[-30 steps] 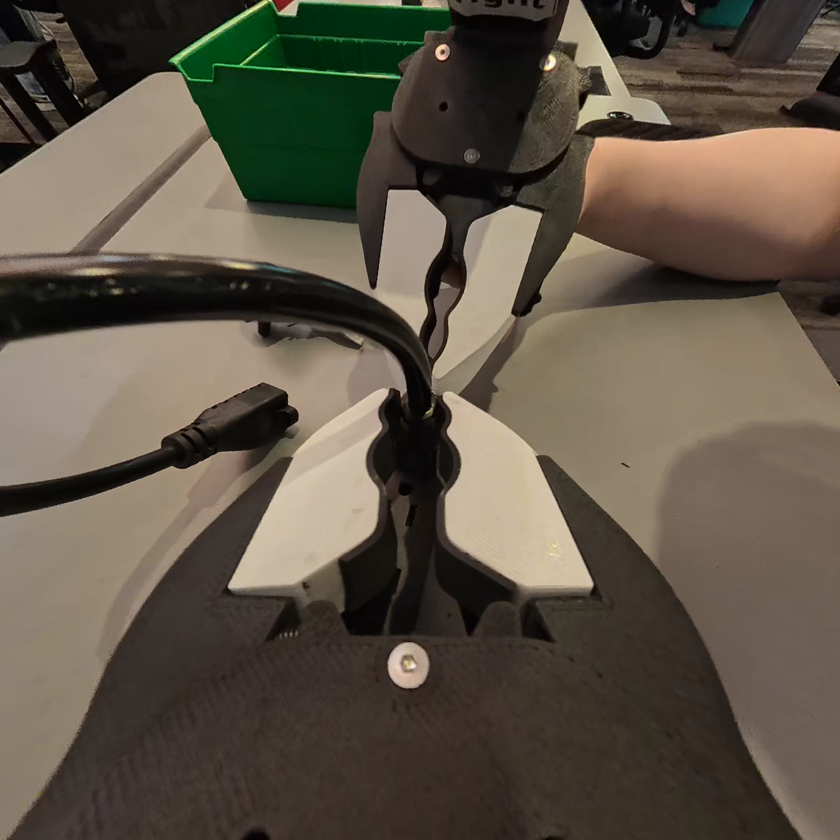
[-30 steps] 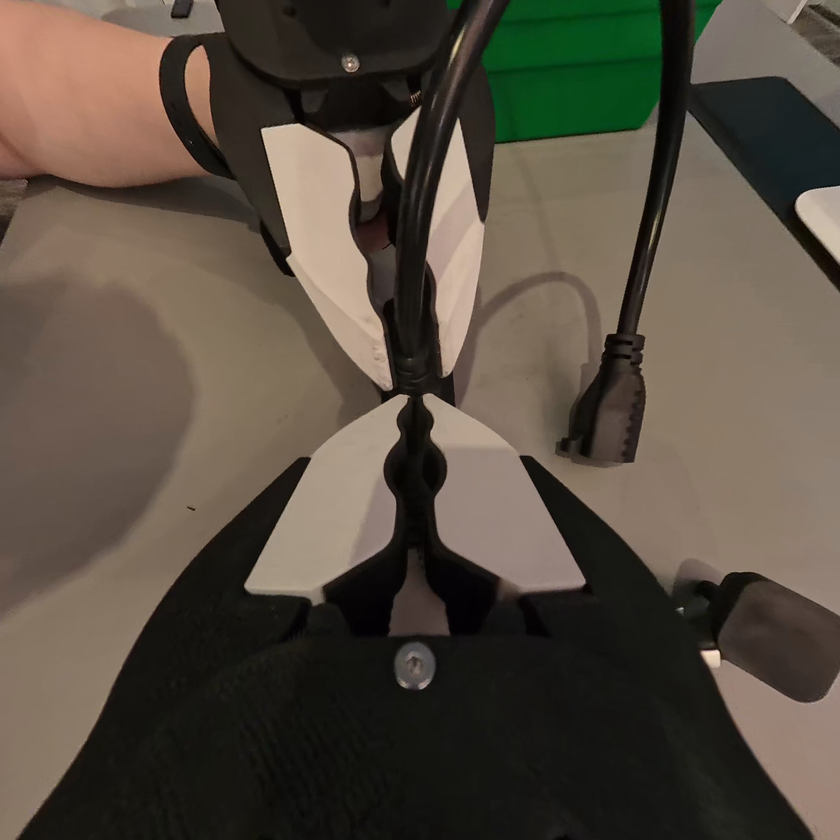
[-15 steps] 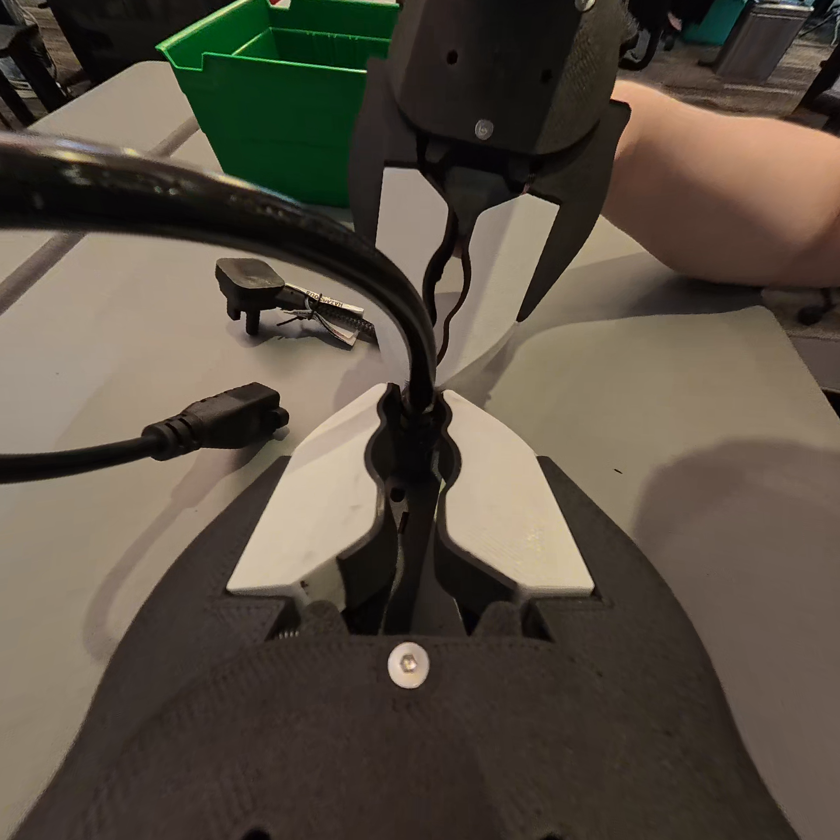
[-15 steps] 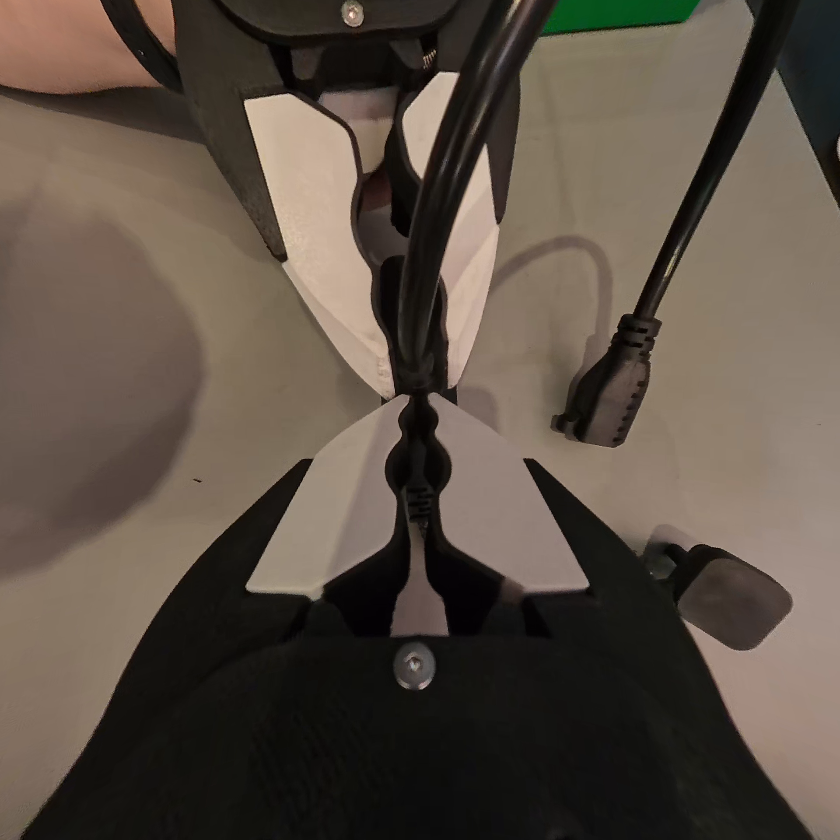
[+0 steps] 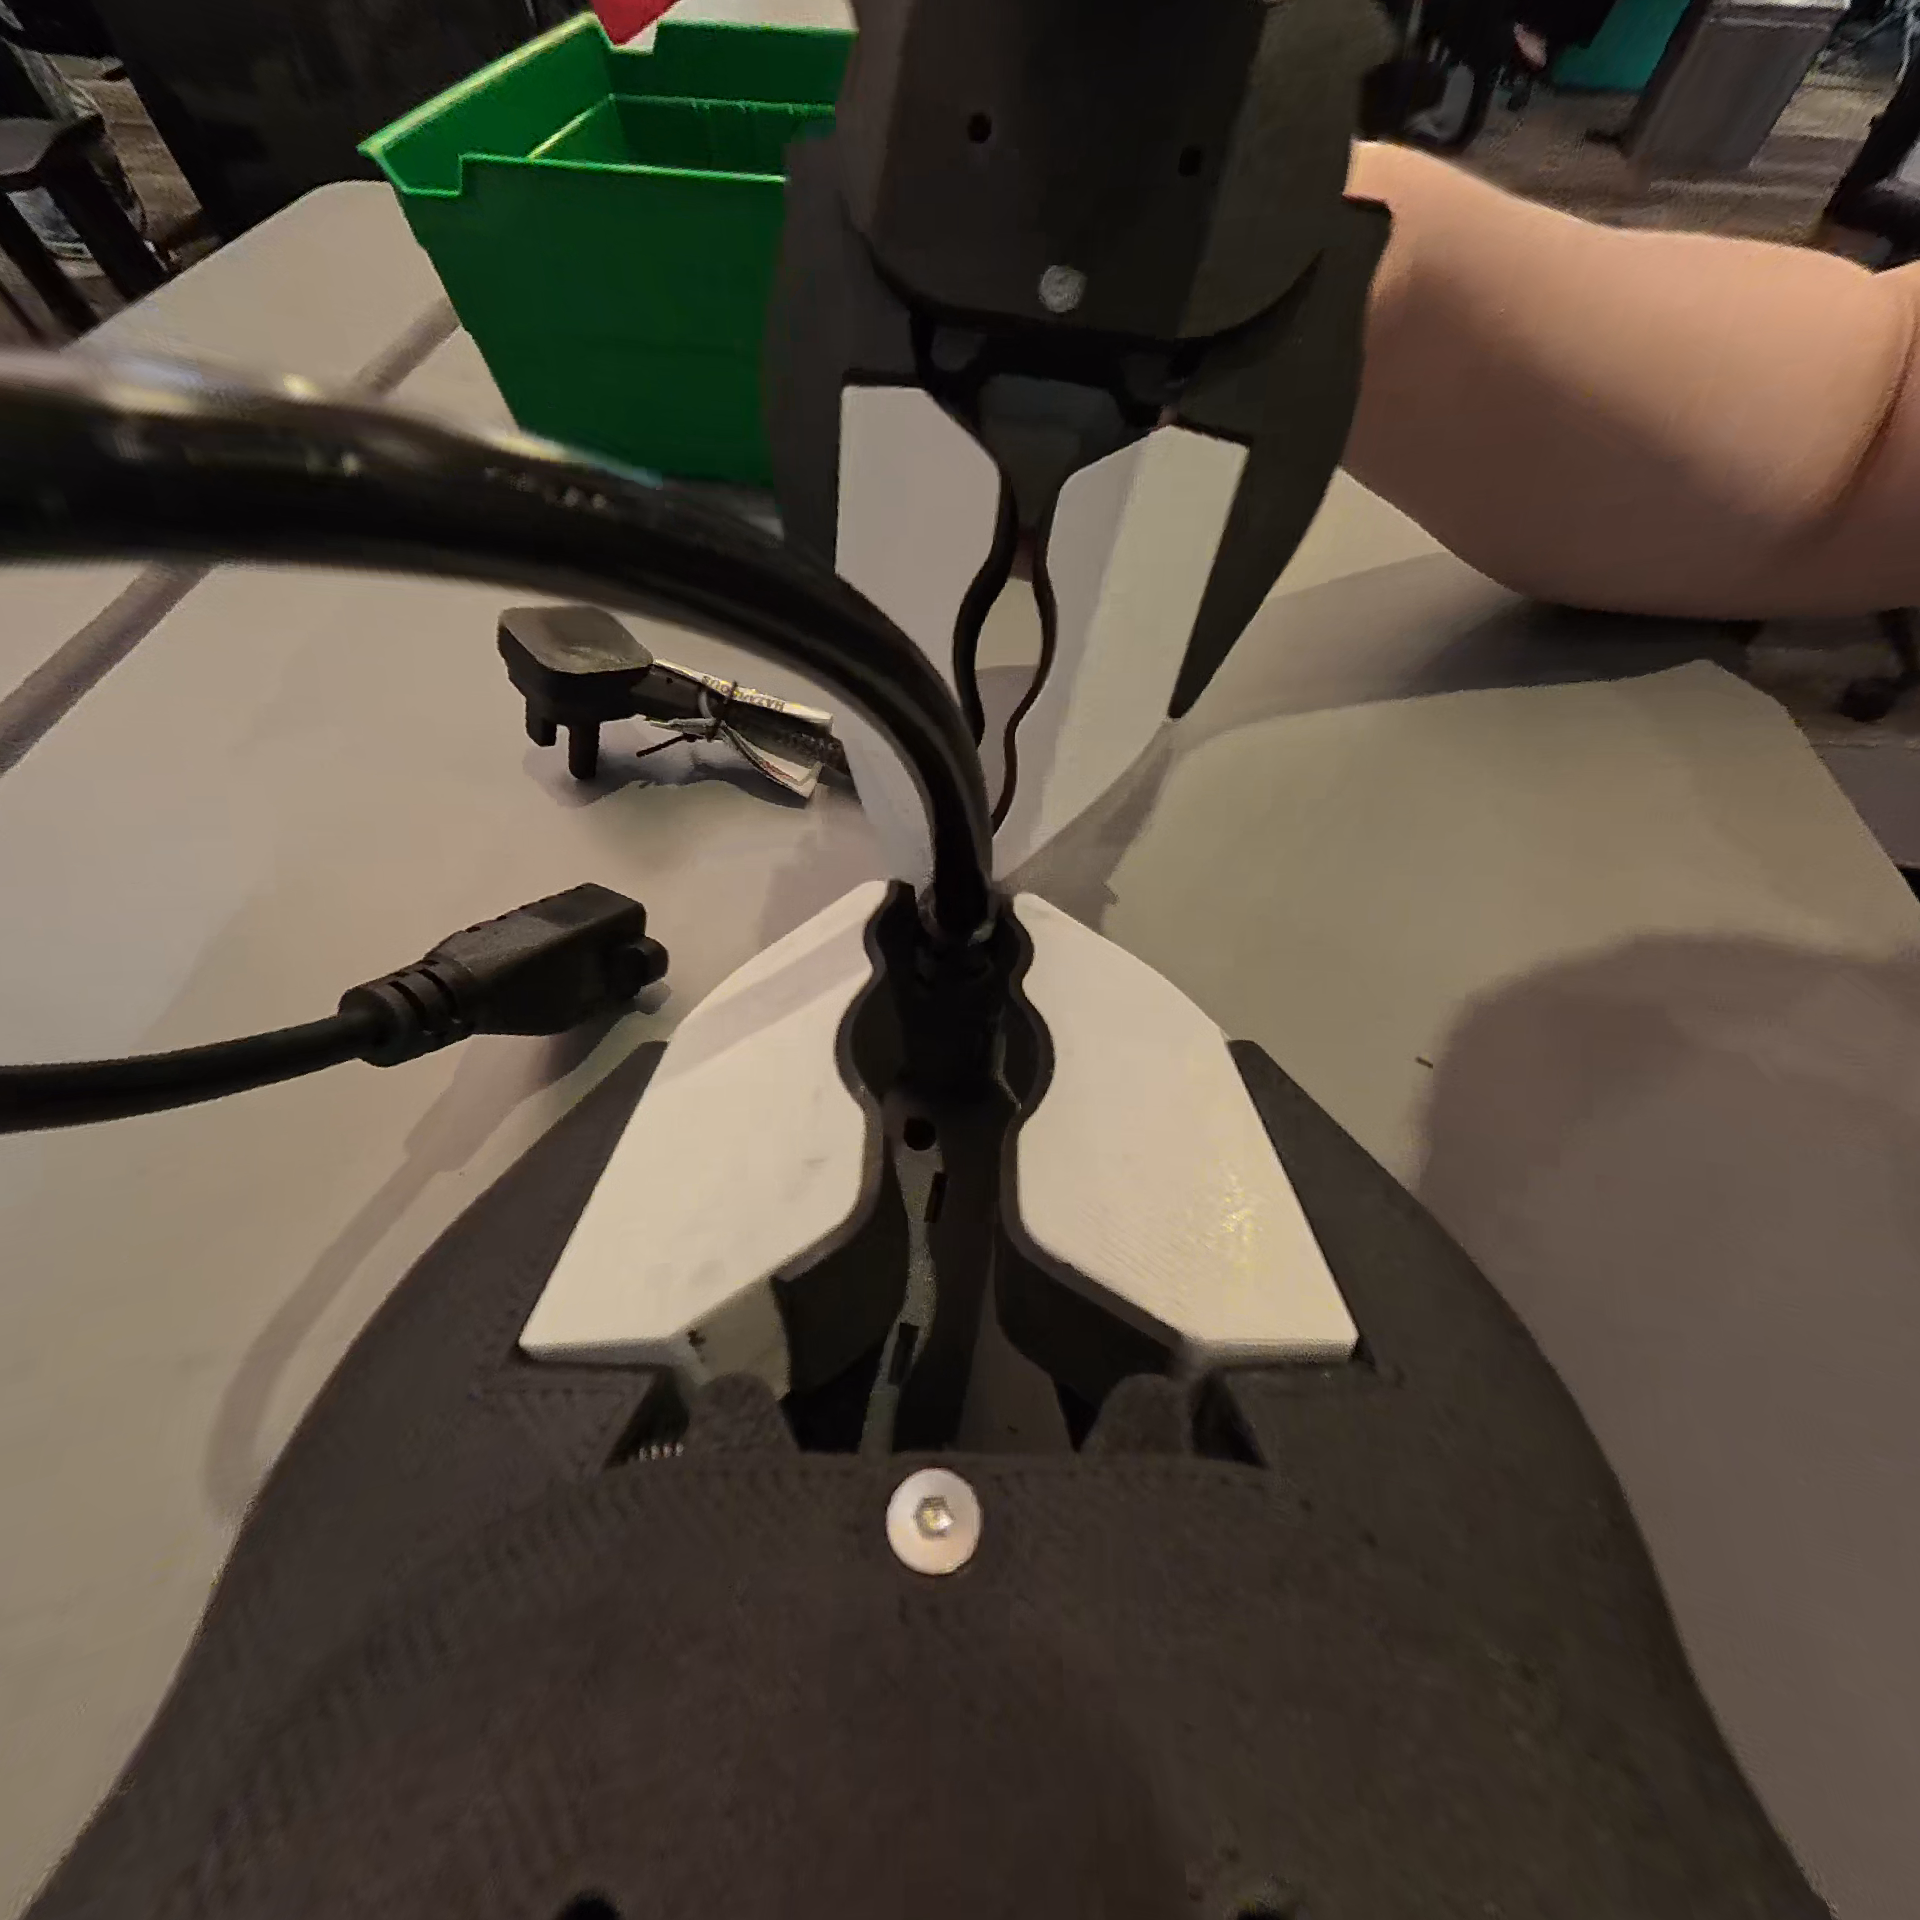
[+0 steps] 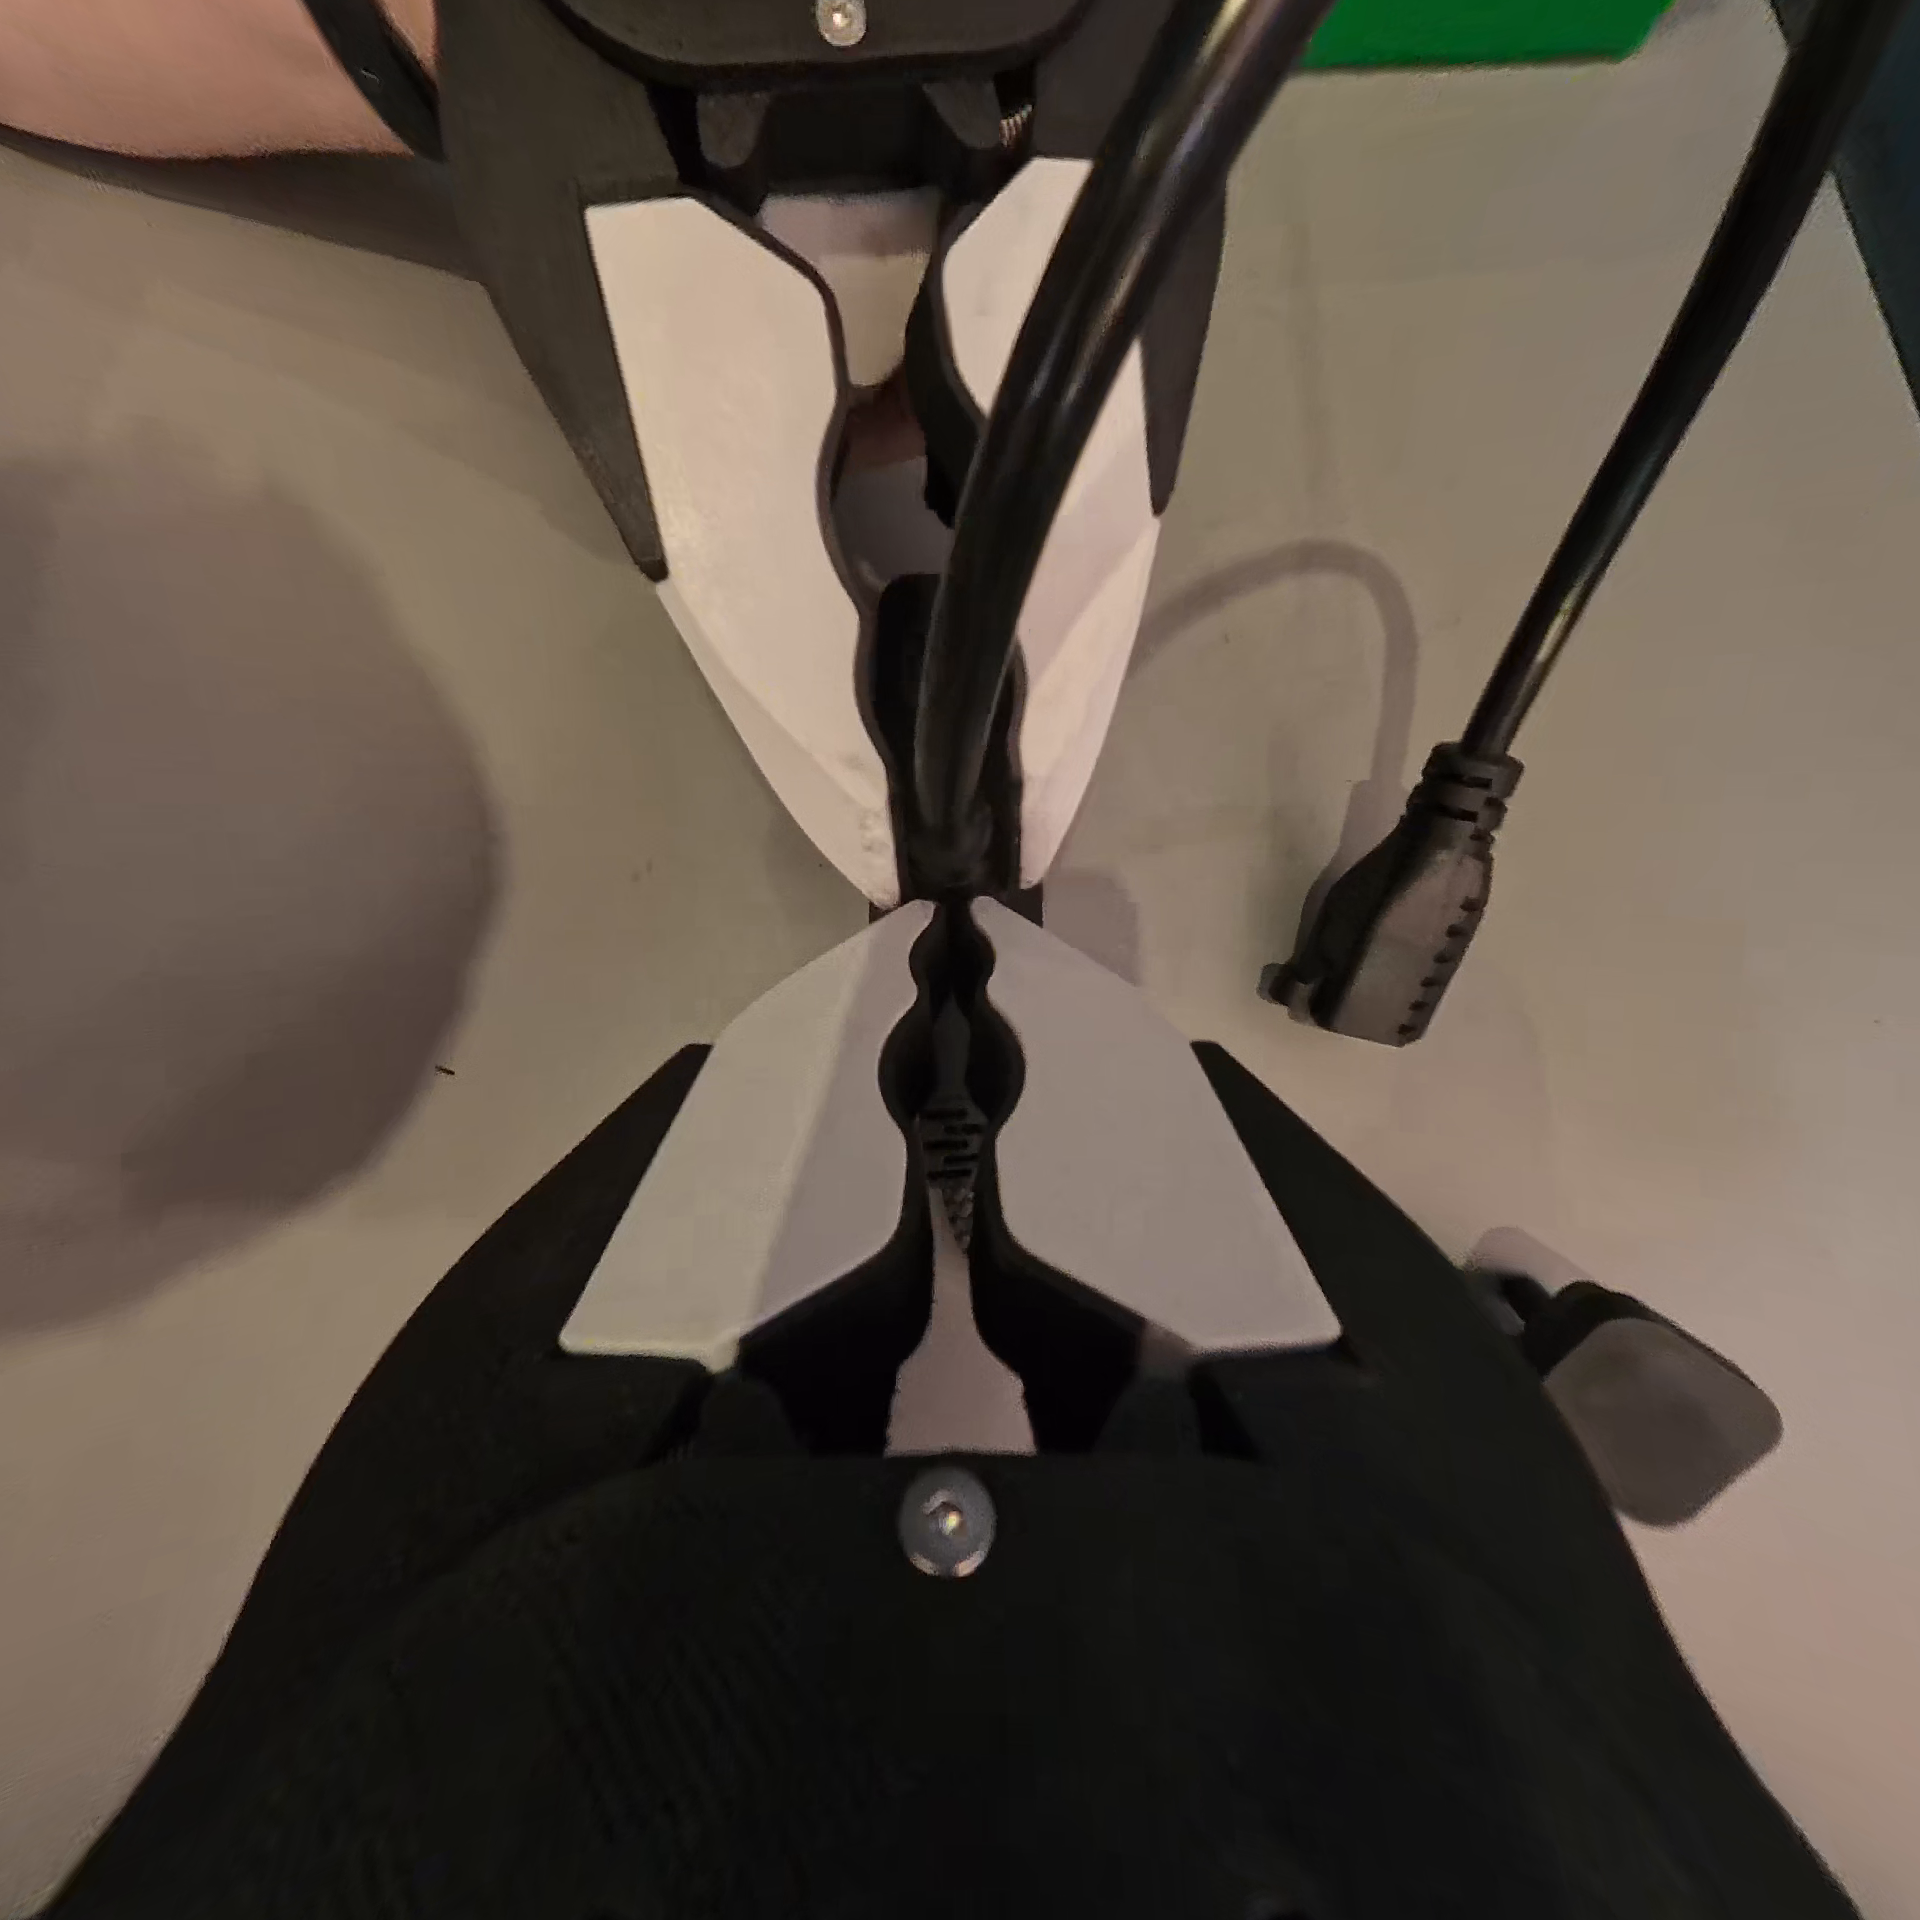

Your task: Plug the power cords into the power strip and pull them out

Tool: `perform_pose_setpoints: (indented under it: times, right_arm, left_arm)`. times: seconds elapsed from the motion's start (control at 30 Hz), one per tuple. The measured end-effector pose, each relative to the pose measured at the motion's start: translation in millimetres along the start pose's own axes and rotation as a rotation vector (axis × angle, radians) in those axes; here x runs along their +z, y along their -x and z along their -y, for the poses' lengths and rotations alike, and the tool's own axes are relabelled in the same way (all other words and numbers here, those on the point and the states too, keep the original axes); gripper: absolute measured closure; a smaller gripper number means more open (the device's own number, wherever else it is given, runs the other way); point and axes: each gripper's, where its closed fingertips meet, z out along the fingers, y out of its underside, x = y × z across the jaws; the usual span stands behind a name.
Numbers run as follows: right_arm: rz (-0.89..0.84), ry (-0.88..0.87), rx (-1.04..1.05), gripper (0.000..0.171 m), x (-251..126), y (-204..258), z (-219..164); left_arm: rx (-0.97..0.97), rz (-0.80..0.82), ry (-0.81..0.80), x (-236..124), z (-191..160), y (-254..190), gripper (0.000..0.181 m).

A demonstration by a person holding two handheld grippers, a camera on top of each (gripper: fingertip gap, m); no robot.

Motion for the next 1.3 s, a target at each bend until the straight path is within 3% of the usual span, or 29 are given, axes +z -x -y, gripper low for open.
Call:
perform_pose_setpoints:
  times: [0.13,0.23,0.33,0.37,0.4,0.53,0.63,0.83,1.3]
  right_arm:
    - [0.03,-0.122,0.054,0.169,-4.4,-6.3,3.3]
    - [0.058,-0.261,0.089,0.169,-7.5,-3.7,16.6]
    - [0.066,-0.285,0.097,0.168,-4.9,-2.2,15.8]
    - [0.06,-0.273,0.114,0.13,-4.1,-2.8,14.0]
    - [0.04,-0.264,0.128,0.119,-3.1,-4.4,12.4]
    - [-0.068,-0.365,0.071,0.132,3.0,-4.0,26.2]
    - [-0.088,-0.364,0.087,0.153,9.1,-5.6,27.8]
    - [-0.107,-0.374,0.106,0.152,10.0,-5.9,27.7]
    - [-0.113,-0.336,0.136,0.151,11.5,-6.2,25.6]
  left_arm:
    - [-0.052,-0.052,-0.044,-4.3,5.9,1.3,0.167]
    - [-0.096,-0.049,-0.203,-24.9,36.8,6.4,0.165]
    - [-0.028,-0.01,-0.112,-25.7,29.5,8.3,0.156]
    - [-0.015,-0.006,-0.084,-23.0,25.3,7.5,0.154]
    - [-0.006,-0.005,-0.075,-20.9,23.1,6.9,0.156]
    - [-0.046,-0.036,-0.141,-21.7,32.4,5.4,0.169]
    - [-0.031,-0.03,-0.119,-20.7,31.9,4.9,0.171]
    - [-0.004,-0.01,-0.034,-10.3,20.4,3.9,0.173]
    - [-0.004,-0.004,-0.105,-8.5,19.4,4.1,0.172]
